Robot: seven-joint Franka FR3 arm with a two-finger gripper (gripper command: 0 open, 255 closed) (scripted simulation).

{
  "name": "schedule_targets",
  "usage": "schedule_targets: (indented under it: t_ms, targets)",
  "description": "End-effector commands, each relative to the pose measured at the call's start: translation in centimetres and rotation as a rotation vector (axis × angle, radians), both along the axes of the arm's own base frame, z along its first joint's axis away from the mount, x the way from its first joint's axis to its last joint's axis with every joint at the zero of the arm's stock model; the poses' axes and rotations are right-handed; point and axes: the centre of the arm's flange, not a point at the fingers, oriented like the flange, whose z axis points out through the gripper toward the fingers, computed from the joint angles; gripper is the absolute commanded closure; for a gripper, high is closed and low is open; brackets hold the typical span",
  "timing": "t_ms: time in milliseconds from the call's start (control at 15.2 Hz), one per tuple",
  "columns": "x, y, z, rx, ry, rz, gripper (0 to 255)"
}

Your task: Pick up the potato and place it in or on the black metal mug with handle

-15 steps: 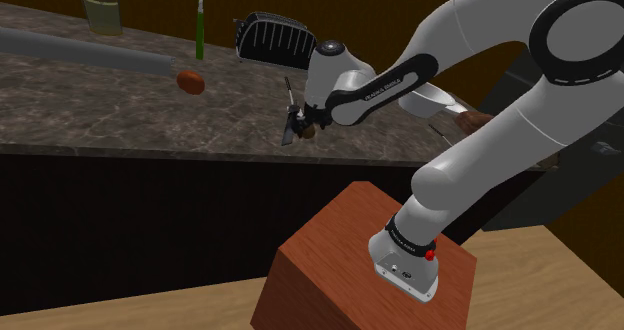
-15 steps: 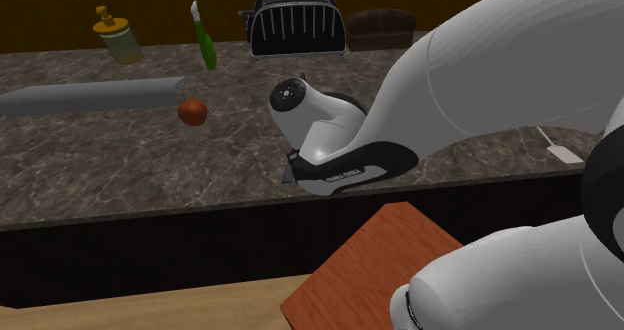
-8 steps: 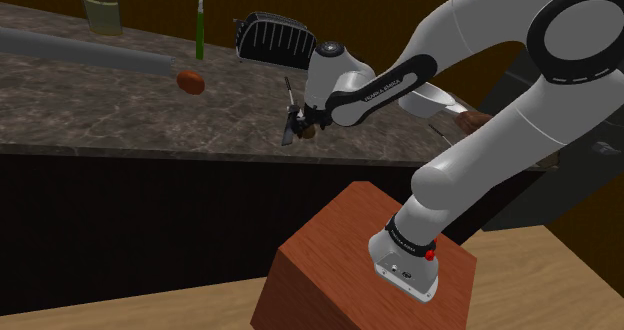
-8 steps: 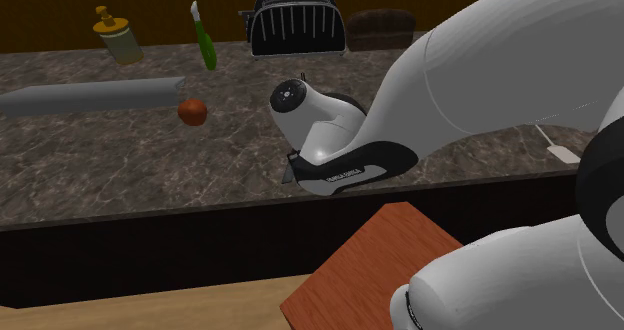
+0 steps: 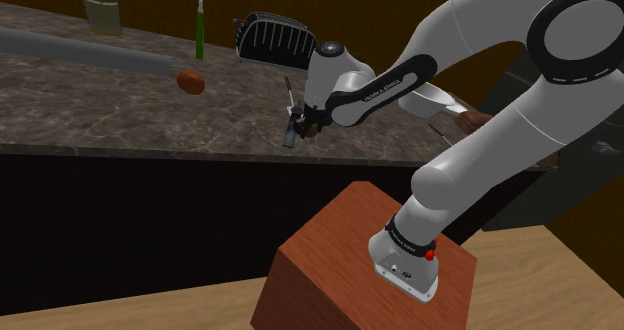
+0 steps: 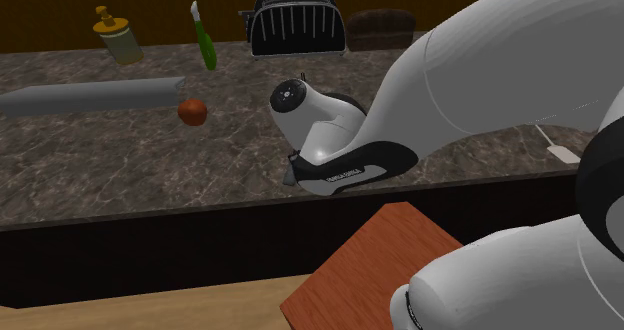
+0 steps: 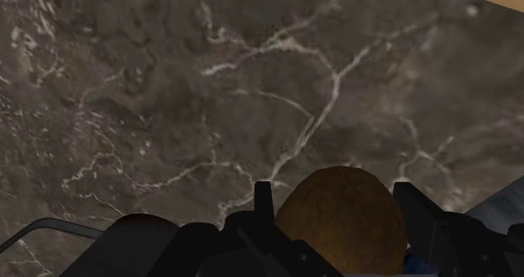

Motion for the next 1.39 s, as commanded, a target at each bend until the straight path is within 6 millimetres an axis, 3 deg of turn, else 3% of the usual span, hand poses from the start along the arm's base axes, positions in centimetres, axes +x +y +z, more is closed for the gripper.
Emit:
schedule_targets:
  t_ms: [0,1320]
  targets:
    - [0.0,0.0,0.0,0.000,0.000,0.000,255]
    - [0.0,0.0,10.0,0.000,0.000,0.000,255]
